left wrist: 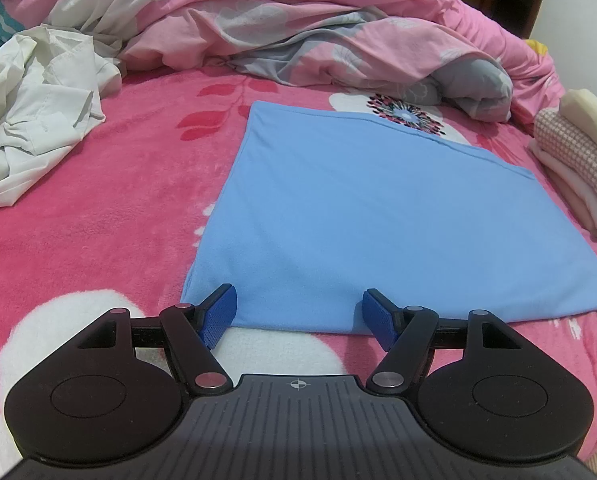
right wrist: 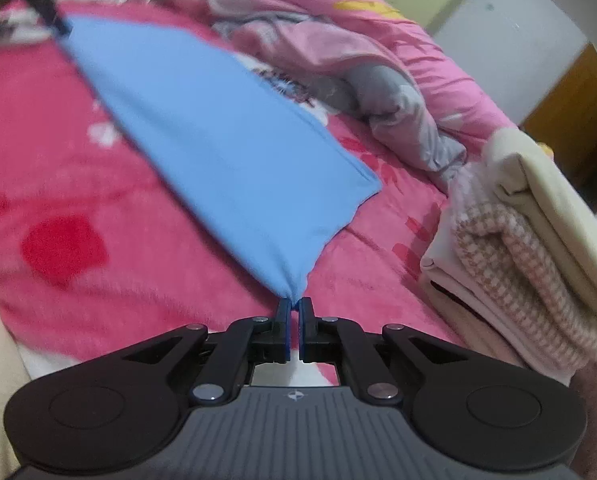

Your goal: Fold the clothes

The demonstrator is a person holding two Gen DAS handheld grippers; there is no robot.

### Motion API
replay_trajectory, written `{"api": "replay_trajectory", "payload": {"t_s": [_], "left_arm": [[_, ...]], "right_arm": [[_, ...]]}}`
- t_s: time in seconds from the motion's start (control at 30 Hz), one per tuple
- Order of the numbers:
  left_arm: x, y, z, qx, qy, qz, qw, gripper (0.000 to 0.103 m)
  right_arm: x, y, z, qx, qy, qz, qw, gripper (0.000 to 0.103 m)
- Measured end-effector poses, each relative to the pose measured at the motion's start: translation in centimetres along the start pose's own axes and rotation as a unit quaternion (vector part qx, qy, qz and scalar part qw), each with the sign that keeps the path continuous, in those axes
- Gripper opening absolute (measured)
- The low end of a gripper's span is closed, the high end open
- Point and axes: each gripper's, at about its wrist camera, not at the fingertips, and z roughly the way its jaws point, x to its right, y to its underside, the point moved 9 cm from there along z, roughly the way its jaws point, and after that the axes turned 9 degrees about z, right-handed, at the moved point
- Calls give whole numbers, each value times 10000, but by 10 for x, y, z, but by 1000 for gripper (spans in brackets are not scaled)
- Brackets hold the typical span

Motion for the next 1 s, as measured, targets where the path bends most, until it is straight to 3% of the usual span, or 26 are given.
{"api": "replay_trajectory", "payload": {"t_s": [0.13, 0.33, 0.5, 0.57, 0.67, 0.83, 0.9, 1.0], "left_arm": [[0, 0, 0, -2, -1, 18, 10000, 70], [1, 0, 0, -11, -3, 18, 10000, 70], [1, 0, 0, -13, -14, 21, 10000, 70], [1, 0, -1, -15, -12, 24, 10000, 70], [1, 0, -1, -19, 8, 14, 10000, 70], [0, 0, -1, -23, 19, 26, 10000, 70], [1, 0, -1, -23, 12, 31, 10000, 70], [1, 0, -2, -27, 12, 32, 10000, 70]], "right_arm": [[-1, 9, 7, -29, 301, -255, 9992, 0], [11, 2, -4, 158, 441, 92, 9989, 0], [4, -30, -12, 631, -77, 575, 9963, 0], [-7, -35, -5, 633, -319, 589, 9957, 0], [-15, -22, 9, 336, -386, 511, 9974, 0], [-4, -6, 0, 224, -313, 810, 9960, 0], [-2, -12, -6, 254, -270, 877, 9955, 0], [0, -33, -15, 552, -527, 1296, 9886, 0]]}}
